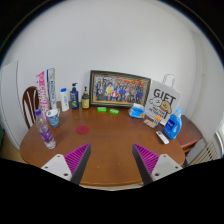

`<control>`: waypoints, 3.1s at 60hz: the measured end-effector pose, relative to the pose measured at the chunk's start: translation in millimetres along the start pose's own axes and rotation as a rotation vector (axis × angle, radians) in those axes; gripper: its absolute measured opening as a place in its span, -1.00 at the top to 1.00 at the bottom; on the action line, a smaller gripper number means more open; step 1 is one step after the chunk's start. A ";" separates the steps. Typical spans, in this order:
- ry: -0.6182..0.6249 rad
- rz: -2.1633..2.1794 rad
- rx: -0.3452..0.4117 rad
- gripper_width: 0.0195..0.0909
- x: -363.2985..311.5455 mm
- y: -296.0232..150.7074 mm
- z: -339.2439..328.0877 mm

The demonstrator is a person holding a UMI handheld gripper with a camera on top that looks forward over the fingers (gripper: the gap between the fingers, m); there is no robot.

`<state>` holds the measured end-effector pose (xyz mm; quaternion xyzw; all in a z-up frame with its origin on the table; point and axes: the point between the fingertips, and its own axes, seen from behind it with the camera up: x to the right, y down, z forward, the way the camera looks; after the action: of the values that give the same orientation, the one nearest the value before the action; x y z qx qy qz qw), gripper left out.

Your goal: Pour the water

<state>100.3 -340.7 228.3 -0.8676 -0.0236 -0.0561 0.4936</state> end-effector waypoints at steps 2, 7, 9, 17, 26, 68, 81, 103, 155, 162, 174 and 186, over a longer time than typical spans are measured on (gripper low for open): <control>-0.007 -0.004 -0.006 -0.85 -3.7 2.0 -0.1; -0.021 -0.013 -0.014 -0.85 -21.6 7.7 3.2; -0.031 -0.018 -0.019 -0.85 -31.1 11.0 4.8; -0.081 -0.037 -0.031 -0.85 -85.9 24.2 12.6; -0.157 -0.058 -0.049 -0.86 -166.7 42.1 19.3; -0.174 0.036 0.143 0.16 -354.7 21.3 184.0; -0.137 0.004 0.139 0.58 -353.1 20.7 182.8; 0.139 -0.277 0.170 0.58 -255.5 -72.8 191.5; 0.518 -1.797 0.122 0.57 -249.2 -172.9 291.6; 0.496 -1.813 0.127 0.57 -252.6 -170.4 293.1; 0.382 -1.543 0.137 0.57 -244.7 -173.2 285.9; 0.201 -1.016 0.205 0.57 -241.2 -190.8 263.7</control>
<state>-137.9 -13.0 228.6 -0.6844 -0.3990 -0.3686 0.4865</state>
